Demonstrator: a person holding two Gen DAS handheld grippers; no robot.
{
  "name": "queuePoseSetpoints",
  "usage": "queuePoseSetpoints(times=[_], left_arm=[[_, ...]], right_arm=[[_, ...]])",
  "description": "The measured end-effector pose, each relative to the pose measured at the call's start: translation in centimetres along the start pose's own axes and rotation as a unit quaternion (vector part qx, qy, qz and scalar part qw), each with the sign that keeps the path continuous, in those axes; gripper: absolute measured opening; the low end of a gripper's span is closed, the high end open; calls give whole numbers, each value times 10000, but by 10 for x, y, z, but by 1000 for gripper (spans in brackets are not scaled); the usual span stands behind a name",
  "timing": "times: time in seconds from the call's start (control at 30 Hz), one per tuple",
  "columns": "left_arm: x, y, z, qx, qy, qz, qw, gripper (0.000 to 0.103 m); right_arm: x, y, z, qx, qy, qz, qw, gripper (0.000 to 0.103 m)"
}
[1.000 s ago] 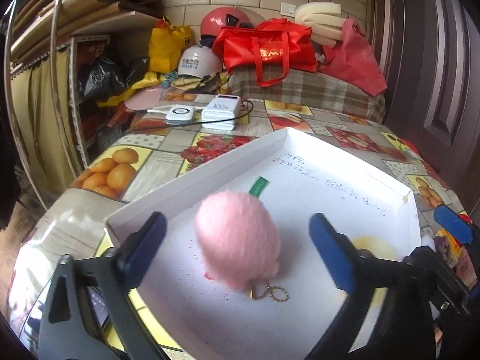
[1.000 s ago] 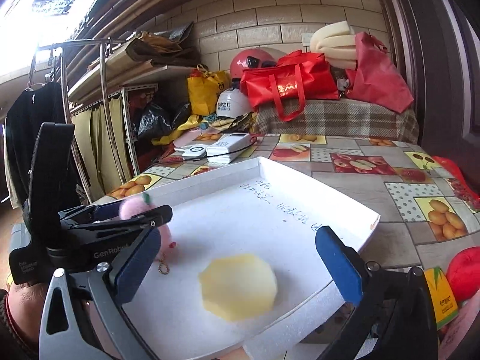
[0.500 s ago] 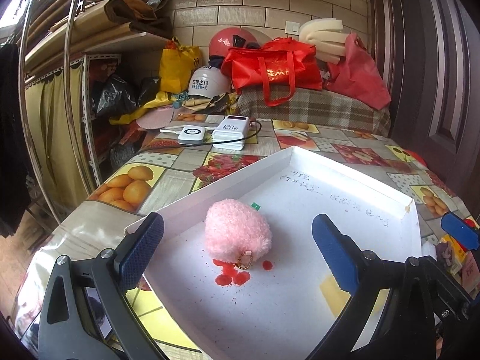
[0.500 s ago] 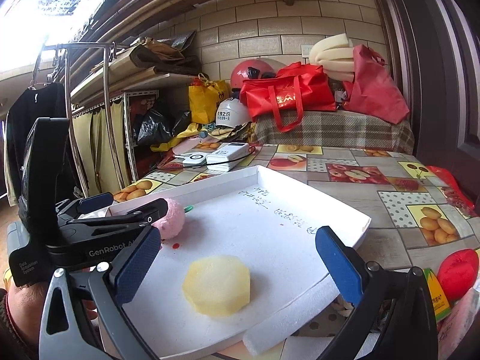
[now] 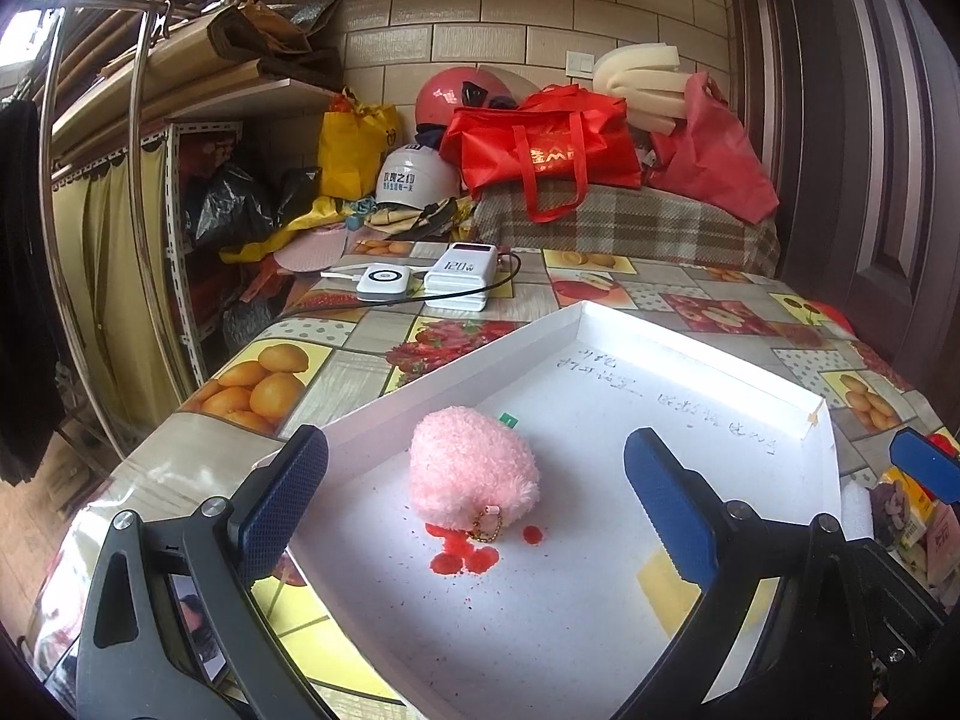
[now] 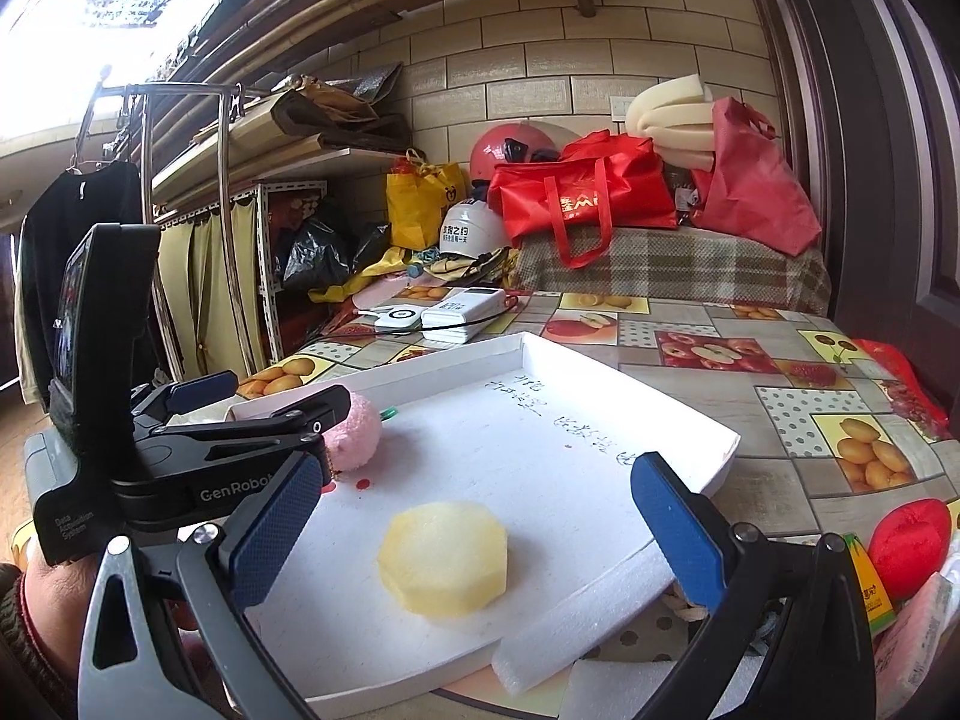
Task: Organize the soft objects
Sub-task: 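Lift both grippers out of the white box back toward the pile, then grasp the cow-print cloth with the left gripper while the right grasps the tissue pack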
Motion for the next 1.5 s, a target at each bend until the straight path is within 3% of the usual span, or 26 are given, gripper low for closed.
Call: queuePoseSetpoints(times=[0.17,0.3,0.4,0.53,0.67,0.8,1.0,1.07,1.13,1.23,1.33,1.4,1.5], left_arm=[[1,-1,-7,167,-8,48,9998,100],[5,0,-21,443,31,117,9989,100],[10,3,-27,427,192,122,9988,100],[21,9,-40,435,416,109,9981,100],[42,13,-51,469,695,365,9958,100],[60,16,-53,436,837,644,9935,100],[72,19,-56,348,1578,719,9842,100],[82,22,-56,142,1953,803,9773,100],[100,28,-54,-281,2704,975,9574,100],[131,36,-68,-346,3037,1659,9376,100],[156,45,-79,-678,3420,2072,9141,100],[165,51,-90,-746,3656,2248,9001,100],[176,64,-104,-931,4085,2510,8726,97]], right_arm=[[-1,0,-6,88,-70,21,9999,103],[-2,1,-33,516,-128,-69,9986,103],[-2,1,-54,816,-44,-311,9962,103],[5,8,-73,713,28,-471,9963,103],[30,11,-96,966,551,-519,9924,103],[76,14,-112,917,1158,-166,9889,103],[155,25,-147,785,2099,479,9734,103],[177,29,-160,765,2367,685,9661,103],[192,33,-170,759,2523,890,9606,103],[200,35,-176,762,2436,1128,9603,103],[200,35,-172,579,2232,1088,9670,103],[196,37,-170,374,1881,1006,9763,103],[183,43,-164,-40,888,836,9925,103]])
Point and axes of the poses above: each gripper's, at about its wrist camera, not at the fingertips, and z roughly the way its jaws point, x to its right, y to its underside, the point moved 1 cm from there along z, roughly the way its jaws point, and after that the axes turned 6 degrees about -y, right-handed, at the moved point
